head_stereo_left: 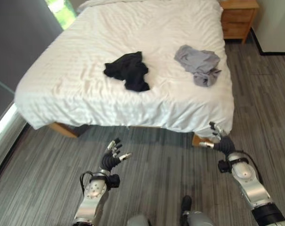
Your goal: Pick up bed clothes into laundry basket.
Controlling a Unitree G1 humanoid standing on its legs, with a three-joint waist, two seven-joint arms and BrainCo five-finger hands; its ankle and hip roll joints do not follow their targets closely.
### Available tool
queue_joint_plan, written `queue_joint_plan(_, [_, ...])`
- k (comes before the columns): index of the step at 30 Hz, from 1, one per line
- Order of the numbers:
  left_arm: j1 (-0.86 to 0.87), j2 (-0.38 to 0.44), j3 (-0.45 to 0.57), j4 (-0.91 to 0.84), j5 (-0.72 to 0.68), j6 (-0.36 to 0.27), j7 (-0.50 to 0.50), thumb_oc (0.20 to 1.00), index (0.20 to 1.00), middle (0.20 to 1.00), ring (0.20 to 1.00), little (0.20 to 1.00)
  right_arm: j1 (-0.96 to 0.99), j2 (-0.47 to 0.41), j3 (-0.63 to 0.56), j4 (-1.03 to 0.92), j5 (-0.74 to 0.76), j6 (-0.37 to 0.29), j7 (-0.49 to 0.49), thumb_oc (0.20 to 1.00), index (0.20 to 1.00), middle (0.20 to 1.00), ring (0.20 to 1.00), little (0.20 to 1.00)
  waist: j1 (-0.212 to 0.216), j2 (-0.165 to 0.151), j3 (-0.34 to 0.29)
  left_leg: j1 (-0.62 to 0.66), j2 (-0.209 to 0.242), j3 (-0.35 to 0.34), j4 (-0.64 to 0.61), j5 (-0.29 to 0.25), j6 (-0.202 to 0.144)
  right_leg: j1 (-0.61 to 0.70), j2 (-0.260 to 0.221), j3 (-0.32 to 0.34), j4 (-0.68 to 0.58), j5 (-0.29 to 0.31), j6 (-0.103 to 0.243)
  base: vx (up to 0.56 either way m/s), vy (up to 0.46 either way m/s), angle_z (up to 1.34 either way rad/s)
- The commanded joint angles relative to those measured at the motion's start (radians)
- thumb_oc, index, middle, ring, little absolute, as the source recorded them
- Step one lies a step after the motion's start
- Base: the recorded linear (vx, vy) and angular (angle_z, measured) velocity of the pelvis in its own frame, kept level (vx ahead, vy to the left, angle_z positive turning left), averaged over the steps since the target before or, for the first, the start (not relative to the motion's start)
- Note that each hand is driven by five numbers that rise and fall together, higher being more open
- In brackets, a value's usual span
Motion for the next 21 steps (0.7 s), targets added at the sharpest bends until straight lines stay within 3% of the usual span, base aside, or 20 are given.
queue_joint_plan(1, [0.013,0.035,0.027,-0.058,-0.024,-0.062,0.027,1.000,1.000,1.000,1.000,1.000,-0.025,-0.033,0.034,-0.070,-0.049,-0.046,-0.009,1.000,1.000,1.000,1.000,1.000,0.034,-0.017,0.038,0.134,0.027,0.089,-0.482,-0.054,0.043,0.025,-0.037,-0.034,-0.075,0.031,0.154,0.33,0.184,-0.84])
queue_joint_plan(3, [0.030,0.028,0.043,-0.064,-0.025,-0.064,0.032,1.000,1.000,1.000,1.000,1.000,-0.026,-0.047,0.040,-0.090,-0.094,-0.046,-0.009,1.000,1.000,1.000,1.000,1.000,0.043,-0.010,0.024,0.139,0.043,0.133,-0.722,-0.031,0.043,0.048,-0.039,-0.018,-0.075,0.014,0.181,0.35,0.232,-0.95])
queue_joint_plan(6, [0.048,0.016,0.049,-0.055,-0.015,-0.066,0.043,1.000,1.000,1.000,1.000,1.000,-0.048,-0.073,0.050,-0.101,-0.159,-0.048,-0.031,1.000,1.000,1.000,1.000,1.000,0.060,0.009,0.017,0.178,0.068,0.121,-0.961,0.090,0.021,0.095,-0.039,0.012,-0.075,-0.006,0.197,0.36,0.244,-0.89])
queue_joint_plan(9, [0.060,0.007,0.050,-0.057,-0.019,-0.069,0.047,1.000,1.000,1.000,1.000,1.000,-0.060,-0.090,0.045,-0.113,-0.202,-0.044,-0.052,1.000,1.000,1.000,1.000,1.000,0.067,0.011,0.015,0.173,0.091,0.100,-0.996,0.126,0.012,0.136,-0.042,0.021,-0.075,-0.022,0.198,0.23,0.132,-0.57])
queue_joint_plan(11, [0.086,-0.001,0.050,-0.062,-0.022,-0.066,0.038,1.000,1.000,1.000,1.000,1.000,-0.078,-0.115,0.038,-0.155,-0.297,-0.038,-0.071,1.000,1.000,1.000,1.000,1.000,0.068,0.021,-0.013,0.213,0.117,0.142,-1.036,0.129,0.013,0.174,-0.039,0.015,-0.075,-0.042,0.204,0.35,0.221,-0.26])
queue_joint_plan(13, [0.090,0.009,0.042,-0.059,-0.013,-0.068,0.041,1.000,1.000,1.000,1.000,1.000,-0.134,-0.135,0.057,-0.145,-0.366,-0.034,-0.102,1.000,1.000,1.000,1.000,1.000,0.077,0.019,-0.036,0.233,0.109,0.147,-1.045,0.126,0.013,0.195,-0.049,0.016,-0.075,-0.047,0.213,0.38,0.253,0.38])
queue_joint_plan(17, [0.090,0.066,0.003,-0.051,-0.030,-0.074,0.017,1.000,1.000,1.000,1.000,1.000,-0.297,-0.184,0.111,-0.030,-0.441,-0.002,-0.147,1.000,1.000,1.000,1.000,1.000,0.127,-0.019,-0.062,0.251,0.077,0.158,-1.052,0.106,0.033,0.222,-0.084,0.007,-0.061,-0.036,0.232,0.25,0.157,0.21])
queue_joint_plan(20, [0.068,0.127,-0.029,-0.040,-0.050,-0.072,-0.005,1.000,1.000,1.000,1.000,1.000,-0.433,-0.221,0.171,0.145,-0.475,0.034,-0.175,1.000,1.000,1.000,1.000,1.000,0.158,-0.050,-0.064,0.264,0.045,0.154,-1.058,0.070,0.061,0.177,-0.119,-0.001,0.076,-0.022,0.253,0.19,0.179,0.30])
queue_joint_plan(21, [0.062,0.145,-0.034,-0.041,-0.059,-0.071,-0.010,1.000,1.000,1.000,1.000,1.000,-0.488,-0.223,0.199,0.217,-0.473,0.042,-0.181,1.000,1.000,1.000,1.000,1.000,0.162,-0.059,-0.052,0.264,0.031,0.149,-1.058,0.061,0.074,0.125,-0.135,0.017,0.159,0.018,0.266,0.14,0.159,0.57])
